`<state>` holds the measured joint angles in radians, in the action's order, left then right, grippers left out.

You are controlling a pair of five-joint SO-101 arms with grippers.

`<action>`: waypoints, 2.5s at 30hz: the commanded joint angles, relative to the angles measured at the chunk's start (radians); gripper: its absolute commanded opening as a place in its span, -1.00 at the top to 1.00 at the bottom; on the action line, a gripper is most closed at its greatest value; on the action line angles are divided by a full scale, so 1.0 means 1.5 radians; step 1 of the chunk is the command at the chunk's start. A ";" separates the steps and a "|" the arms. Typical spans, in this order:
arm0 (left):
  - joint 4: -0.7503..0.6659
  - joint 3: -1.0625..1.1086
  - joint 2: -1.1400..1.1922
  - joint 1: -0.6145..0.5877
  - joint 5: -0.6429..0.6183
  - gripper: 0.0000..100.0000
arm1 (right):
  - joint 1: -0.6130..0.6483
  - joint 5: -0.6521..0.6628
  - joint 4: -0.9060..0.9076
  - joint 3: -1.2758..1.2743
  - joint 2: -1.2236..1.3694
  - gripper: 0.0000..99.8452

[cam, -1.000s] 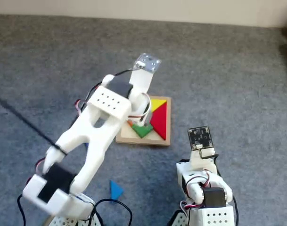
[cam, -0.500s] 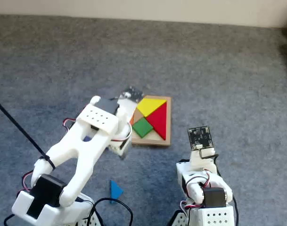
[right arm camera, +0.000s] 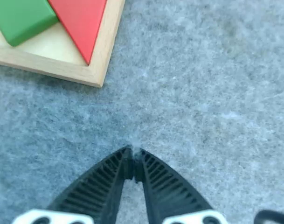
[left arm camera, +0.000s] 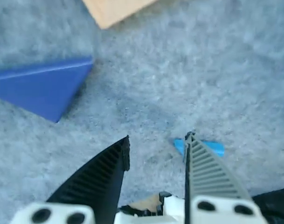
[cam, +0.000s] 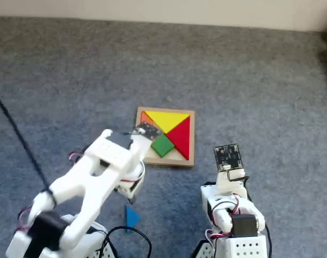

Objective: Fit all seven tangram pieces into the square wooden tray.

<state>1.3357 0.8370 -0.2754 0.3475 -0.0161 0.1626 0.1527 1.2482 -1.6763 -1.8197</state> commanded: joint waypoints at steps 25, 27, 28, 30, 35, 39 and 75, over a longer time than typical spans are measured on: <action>-0.121 0.235 -0.243 0.152 0.187 0.62 | -0.008 -0.003 0.007 -0.096 -0.022 0.97; -0.122 0.235 -0.243 0.152 0.189 0.62 | -0.008 -0.003 0.007 -0.096 -0.022 0.97; -0.121 0.235 -0.243 0.152 0.189 0.62 | -0.008 -0.003 0.007 -0.096 -0.022 0.97; -0.119 0.234 -0.243 0.154 0.189 0.62 | -0.008 -0.003 0.007 -0.096 -0.022 0.97; -0.115 0.212 -0.243 0.157 0.192 0.61 | -0.008 -0.003 0.007 -0.096 -0.022 0.97; -0.102 0.188 -0.243 0.166 0.281 0.61 | -0.008 -0.003 0.007 -0.096 -0.022 0.97; -0.153 0.214 -0.236 0.102 0.224 0.38 | -0.008 -0.003 0.007 -0.096 -0.022 0.97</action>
<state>1.1377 1.1638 -0.6283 0.5946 0.3460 0.1626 0.1527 1.2482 -1.6763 -1.8197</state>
